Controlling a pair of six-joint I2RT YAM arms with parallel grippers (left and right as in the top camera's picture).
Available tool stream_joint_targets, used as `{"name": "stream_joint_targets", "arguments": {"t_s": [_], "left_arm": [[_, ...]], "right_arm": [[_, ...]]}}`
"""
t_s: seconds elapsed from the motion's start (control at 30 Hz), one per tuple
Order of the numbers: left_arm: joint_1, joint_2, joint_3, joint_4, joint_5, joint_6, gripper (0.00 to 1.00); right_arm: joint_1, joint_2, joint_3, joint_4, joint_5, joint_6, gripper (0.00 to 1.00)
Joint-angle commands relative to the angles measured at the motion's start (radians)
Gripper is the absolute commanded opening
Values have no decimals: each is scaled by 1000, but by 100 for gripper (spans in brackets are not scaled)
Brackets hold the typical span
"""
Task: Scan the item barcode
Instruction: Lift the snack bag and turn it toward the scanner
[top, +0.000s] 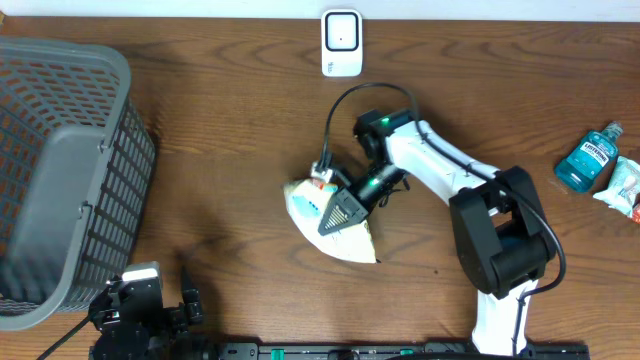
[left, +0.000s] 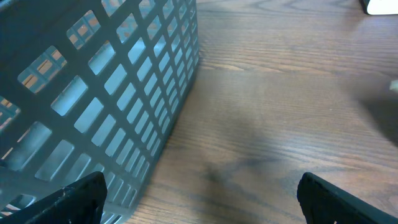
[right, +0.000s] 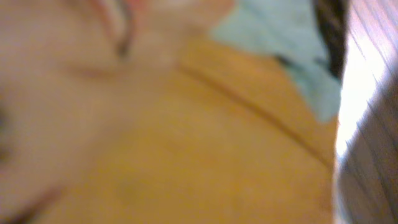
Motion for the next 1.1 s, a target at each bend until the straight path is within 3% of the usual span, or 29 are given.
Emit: {"name": "stream_joint_targets", "arguments": {"t_s": [0.0,0.13,0.37,0.57,0.73,0.97,1.0,1.07], "left_arm": [[3,-1,4,0,-13,14,98],[3,-1,4,0,-13,14,98],[3,-1,4,0,-13,14,98],[3,-1,4,0,-13,14,98],[3,-1,4,0,-13,14,98],[3,-1,4,0,-13,14,98],[3,-1,4,0,-13,14,98],[3,-1,4,0,-13,14,98]], "right_arm": [[-11,-4,0,-5,-291,-247,1],[-1,-4,-15,-5,-390,-408,1],[1,-4,-15,-3,-536,-553,1],[1,-4,-15,-9,-536,-549,1],[-8,-4,-15,-8,-536,-220,1],[-60,-4,-15,-16,-536,694,1],[-77,-4,-15,-24,-535,912,1],[-100,-4,-15,-30,-536,1066,1]]}}
